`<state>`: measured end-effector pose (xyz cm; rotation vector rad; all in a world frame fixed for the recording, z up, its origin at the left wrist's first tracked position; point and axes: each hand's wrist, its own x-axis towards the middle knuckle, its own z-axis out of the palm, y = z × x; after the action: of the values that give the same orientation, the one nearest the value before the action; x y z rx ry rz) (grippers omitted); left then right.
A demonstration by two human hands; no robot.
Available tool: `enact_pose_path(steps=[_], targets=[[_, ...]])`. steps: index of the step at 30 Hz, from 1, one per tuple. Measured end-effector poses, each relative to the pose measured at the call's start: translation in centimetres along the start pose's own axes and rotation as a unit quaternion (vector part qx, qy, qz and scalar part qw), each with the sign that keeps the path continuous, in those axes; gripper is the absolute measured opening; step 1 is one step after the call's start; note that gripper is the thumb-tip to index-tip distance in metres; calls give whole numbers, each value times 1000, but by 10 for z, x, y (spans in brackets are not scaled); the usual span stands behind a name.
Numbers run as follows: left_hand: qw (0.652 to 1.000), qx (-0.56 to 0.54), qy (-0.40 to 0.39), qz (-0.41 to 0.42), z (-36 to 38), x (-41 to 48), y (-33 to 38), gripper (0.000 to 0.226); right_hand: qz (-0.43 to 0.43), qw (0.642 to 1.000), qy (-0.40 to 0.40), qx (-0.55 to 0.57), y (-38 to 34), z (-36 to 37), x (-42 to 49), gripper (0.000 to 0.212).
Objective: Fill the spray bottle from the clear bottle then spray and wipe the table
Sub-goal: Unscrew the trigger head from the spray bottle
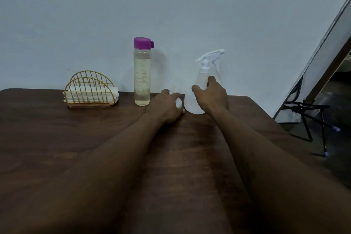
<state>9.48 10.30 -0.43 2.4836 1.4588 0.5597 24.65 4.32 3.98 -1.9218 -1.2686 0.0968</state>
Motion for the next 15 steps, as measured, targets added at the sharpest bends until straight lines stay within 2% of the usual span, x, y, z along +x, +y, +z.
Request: enact_pose_path(steps=[9, 15], targets=[[999, -11, 45, 28, -16, -106, 5, 53, -10, 999, -21, 42, -9, -31, -84, 35], [999, -9, 43, 25, -32, -181, 11, 54, -4, 997, -38, 71, -13, -57, -152, 36]])
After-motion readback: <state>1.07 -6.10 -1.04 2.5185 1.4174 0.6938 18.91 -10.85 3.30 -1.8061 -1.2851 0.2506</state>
